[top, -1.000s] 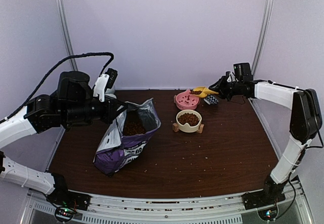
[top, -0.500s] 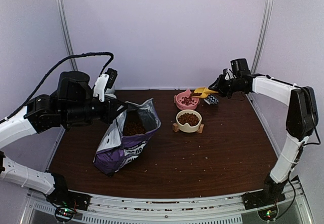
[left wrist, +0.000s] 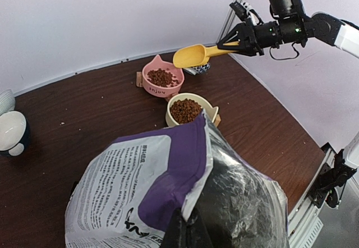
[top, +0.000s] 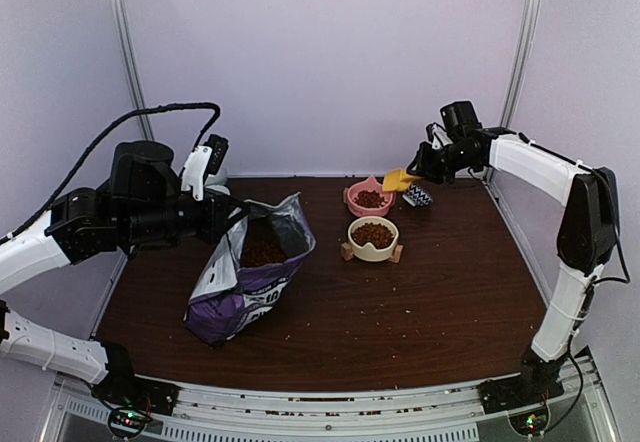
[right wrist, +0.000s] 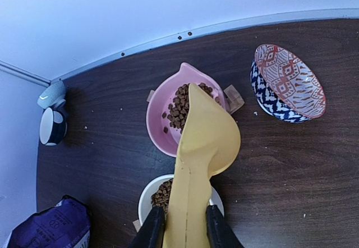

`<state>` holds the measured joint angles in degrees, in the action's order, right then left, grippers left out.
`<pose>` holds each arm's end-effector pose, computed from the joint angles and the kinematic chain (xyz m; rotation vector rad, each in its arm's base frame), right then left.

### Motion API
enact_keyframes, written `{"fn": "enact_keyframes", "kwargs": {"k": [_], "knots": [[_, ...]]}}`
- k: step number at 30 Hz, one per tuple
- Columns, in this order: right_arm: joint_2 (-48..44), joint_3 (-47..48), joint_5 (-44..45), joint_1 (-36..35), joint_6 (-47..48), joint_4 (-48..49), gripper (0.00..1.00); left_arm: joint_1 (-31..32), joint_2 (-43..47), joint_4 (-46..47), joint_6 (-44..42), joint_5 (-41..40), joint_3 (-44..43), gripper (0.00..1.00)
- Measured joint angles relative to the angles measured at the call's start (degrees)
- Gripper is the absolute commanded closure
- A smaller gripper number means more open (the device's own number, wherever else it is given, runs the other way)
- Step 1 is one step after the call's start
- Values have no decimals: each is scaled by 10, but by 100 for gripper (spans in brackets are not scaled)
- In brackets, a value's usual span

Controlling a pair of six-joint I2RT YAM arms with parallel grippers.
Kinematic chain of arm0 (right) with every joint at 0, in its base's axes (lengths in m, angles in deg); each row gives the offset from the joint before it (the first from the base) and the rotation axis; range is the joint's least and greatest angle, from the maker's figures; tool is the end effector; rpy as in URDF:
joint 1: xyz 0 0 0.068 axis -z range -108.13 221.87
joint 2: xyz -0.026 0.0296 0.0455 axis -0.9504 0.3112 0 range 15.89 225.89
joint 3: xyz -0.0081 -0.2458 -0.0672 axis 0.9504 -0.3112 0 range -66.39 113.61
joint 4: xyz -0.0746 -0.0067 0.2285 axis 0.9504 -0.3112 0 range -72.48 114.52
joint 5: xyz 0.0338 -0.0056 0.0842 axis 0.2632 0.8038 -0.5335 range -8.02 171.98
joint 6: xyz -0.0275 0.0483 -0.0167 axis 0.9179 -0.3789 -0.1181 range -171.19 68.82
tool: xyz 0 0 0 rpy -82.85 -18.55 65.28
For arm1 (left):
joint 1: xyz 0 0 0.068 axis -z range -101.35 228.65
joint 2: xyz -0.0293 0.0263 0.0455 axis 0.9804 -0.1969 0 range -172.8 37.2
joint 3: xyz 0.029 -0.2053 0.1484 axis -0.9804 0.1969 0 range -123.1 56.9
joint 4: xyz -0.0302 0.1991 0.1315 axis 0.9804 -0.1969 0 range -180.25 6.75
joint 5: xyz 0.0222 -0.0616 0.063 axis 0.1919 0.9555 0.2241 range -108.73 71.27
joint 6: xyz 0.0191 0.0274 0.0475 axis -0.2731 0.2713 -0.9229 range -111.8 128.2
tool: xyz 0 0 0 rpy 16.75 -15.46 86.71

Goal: Serve the pet food

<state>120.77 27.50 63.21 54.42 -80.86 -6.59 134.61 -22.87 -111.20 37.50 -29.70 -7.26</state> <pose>0.3747 0.1319 0.2913 0.0799 2.3896 0.7847 0.1298 -0.1780 0.3555 0.3498 2.0330 -0.7625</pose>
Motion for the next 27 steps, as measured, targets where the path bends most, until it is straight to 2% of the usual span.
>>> {"fn": "enact_keyframes", "kwargs": {"k": [8, 18, 23, 27], "knots": [[2, 24, 57, -20, 70, -38, 100, 0, 0, 0, 0, 0, 0, 100], [-8, 26, 68, -26, 96, -46, 100, 0, 0, 0, 4, 0, 0, 100], [-76, 25, 81, -49, 95, -64, 100, 0, 0, 0, 8, 0, 0, 100], [-180, 1, 56, -93, 78, -63, 100, 0, 0, 0, 11, 1, 0, 100]]}}
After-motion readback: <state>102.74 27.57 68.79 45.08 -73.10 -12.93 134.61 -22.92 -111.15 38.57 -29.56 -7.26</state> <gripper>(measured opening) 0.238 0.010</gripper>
